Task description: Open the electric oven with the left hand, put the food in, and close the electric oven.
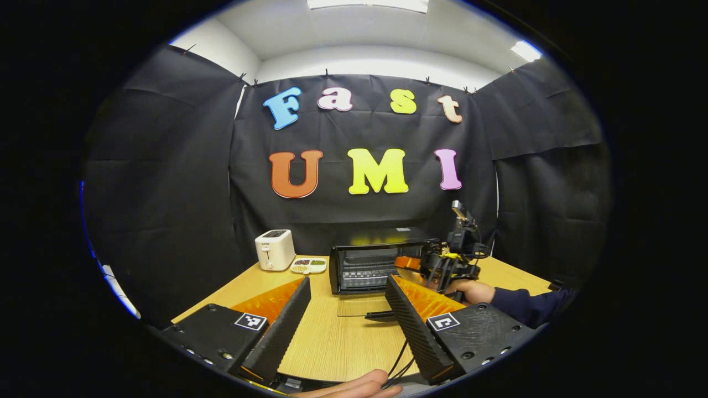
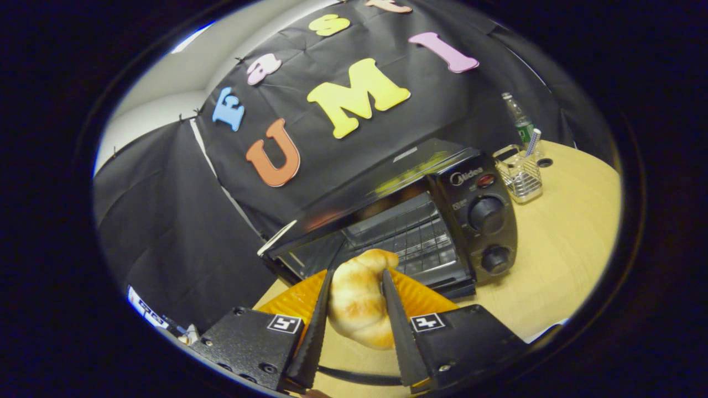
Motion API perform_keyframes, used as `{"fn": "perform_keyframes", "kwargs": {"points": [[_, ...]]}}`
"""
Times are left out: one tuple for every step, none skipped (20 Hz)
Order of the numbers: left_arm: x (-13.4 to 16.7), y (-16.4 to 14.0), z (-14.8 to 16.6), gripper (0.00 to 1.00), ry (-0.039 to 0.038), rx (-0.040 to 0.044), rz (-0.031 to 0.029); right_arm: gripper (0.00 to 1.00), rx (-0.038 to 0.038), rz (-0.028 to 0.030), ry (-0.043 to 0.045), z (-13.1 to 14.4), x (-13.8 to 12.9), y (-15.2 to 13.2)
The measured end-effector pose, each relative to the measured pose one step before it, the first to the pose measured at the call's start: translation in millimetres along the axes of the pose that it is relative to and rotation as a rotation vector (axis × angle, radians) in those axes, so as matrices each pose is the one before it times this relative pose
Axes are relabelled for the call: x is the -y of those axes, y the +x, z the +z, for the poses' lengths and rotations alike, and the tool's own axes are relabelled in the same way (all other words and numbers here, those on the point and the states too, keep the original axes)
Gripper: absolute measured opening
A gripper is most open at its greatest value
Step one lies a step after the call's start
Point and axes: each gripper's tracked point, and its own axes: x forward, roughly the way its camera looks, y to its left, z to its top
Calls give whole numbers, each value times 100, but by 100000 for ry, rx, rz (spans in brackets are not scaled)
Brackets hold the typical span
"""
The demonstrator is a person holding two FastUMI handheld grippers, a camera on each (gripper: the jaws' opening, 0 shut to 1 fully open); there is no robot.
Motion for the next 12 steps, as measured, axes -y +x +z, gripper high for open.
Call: {"fn": "perform_keyframes", "kwargs": {"points": [[-349, 259, -205, 90, -44, -692, -231, 56, 1679, -2571, -770, 90, 256, 1470], [-439, 269, -252, 90, 65, -658, 4, 56, 981, -2898, -1295, -92, 300, 1287], [-516, 257, -153, 90, 91, -596, 246, 56, 501, -2121, -993, -84, 73, 1167], [-498, 332, -132, 90, 32, -632, 273, 56, 825, -1748, -1320, -161, -156, 1218], [-545, 375, -211, 90, -257, -551, 244, 56, 530, -2272, -1143, -153, -19, 1162], [-430, 365, -178, 90, -262, -703, -4, 57, 303, -1231, -398, -217, -322, 930], [-373, 307, -211, 90, -119, -882, 69, 57, 1060, -1164, -79, 14, -263, 916], [-417, 321, -175, 90, 305, -596, 79, 58, 1729, -1880, -723, 246, -76, 829], [-399, 296, -16, 90, 578, -210, 275, 58, 1978, -2380, -1255, 346, 94, 859], [-383, 241, -125, 90, 246, -291, 452, 56, 1623, -1858, -1521, 212, 192, 512], [-173, 207, -185, 90, -151, -396, -23, 56, 1621, -794, -1194, 350, -233, 652], [41, 34, -186, 90, -415, -255, -440, 57, 2009, 20, -2160, 449, -532, 631]]}}
